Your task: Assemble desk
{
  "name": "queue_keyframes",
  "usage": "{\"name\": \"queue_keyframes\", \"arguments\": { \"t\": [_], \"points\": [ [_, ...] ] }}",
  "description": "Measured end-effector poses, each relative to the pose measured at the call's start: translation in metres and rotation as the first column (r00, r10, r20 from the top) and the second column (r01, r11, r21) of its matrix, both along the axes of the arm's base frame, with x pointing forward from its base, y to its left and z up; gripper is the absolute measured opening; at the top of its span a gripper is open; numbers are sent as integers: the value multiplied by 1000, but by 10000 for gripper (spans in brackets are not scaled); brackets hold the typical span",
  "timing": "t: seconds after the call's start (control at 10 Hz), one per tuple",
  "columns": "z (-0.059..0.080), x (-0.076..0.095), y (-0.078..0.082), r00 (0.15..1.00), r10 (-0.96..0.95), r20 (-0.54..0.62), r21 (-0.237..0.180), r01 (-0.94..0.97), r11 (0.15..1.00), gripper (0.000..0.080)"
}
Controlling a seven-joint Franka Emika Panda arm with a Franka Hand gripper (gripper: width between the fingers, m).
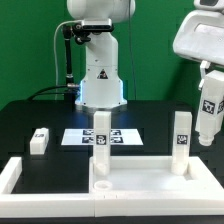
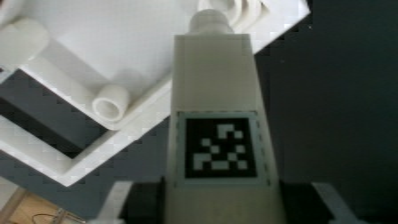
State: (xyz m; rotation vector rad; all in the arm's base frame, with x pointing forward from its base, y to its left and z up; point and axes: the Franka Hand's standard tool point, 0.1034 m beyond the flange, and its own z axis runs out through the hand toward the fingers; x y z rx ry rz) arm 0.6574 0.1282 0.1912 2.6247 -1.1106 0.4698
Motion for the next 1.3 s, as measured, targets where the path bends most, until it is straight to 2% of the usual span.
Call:
{"name": "queue_keyframes", "arguments": {
  "t": [0.1, 0.2, 0.4, 0.5, 0.9, 1.1, 1.3],
  "points": [
    [2, 3, -1, 1000, 7, 19, 16, -8, 1000, 290],
    [-4, -2, -3, 1000, 12, 19, 24, -12, 1000, 290],
    [-25, -21, 5, 1000, 19, -6, 27, -19, 999, 290],
    [-23, -18, 5, 1000, 17, -4, 38, -17, 999, 290],
    [-25, -19, 6, 1000, 15, -4, 41, -15, 999, 290],
    [-26, -15, 15, 997, -27, 70, 74, 22, 997, 290],
    [-29, -19, 23, 997, -41, 65, 68, 37, 997, 290]
  ]
}}
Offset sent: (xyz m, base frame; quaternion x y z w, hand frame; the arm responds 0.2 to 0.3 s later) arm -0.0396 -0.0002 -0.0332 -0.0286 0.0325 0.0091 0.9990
